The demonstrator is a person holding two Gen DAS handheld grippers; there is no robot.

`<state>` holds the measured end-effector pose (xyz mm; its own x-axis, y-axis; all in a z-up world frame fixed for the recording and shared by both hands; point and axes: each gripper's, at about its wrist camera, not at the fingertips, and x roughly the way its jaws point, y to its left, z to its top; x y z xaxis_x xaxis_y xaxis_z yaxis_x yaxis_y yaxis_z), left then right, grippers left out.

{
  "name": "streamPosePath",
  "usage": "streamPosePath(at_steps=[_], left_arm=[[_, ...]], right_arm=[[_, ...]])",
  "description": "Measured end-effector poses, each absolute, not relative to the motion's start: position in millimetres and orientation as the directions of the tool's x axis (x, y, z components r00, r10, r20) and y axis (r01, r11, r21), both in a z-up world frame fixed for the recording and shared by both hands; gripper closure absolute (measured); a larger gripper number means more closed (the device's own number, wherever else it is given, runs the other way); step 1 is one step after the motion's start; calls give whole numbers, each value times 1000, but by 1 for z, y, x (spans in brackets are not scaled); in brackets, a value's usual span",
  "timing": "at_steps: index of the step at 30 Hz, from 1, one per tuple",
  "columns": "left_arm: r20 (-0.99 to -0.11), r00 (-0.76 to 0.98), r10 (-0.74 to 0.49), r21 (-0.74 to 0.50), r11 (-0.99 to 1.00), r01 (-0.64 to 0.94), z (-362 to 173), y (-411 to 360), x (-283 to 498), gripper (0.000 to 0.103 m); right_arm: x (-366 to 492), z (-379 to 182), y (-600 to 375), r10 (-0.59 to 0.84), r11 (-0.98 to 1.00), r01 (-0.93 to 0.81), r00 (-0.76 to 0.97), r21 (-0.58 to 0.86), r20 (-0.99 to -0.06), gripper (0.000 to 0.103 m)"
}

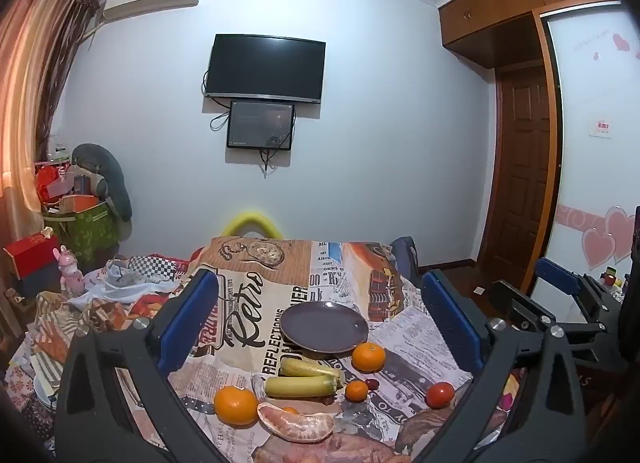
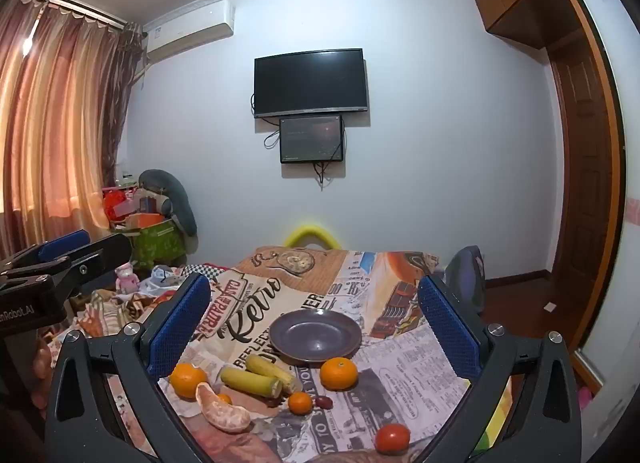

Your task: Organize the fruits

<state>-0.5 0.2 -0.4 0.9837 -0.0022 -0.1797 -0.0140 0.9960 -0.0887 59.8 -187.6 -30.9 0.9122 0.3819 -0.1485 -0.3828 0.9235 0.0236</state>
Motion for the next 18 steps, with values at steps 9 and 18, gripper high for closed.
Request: streamPosePath(at_steps=[9,18], left_arm=[[-191,982,3,-86,996,-19,2,5,5,0],[-185,983,1,-73,997,-15,1,2,2,0]], right_arm=[[61,-32,-188,388,921,-387,909,35,-155,0],[59,-30,-188,391,920,-390,909,35,-145,0]])
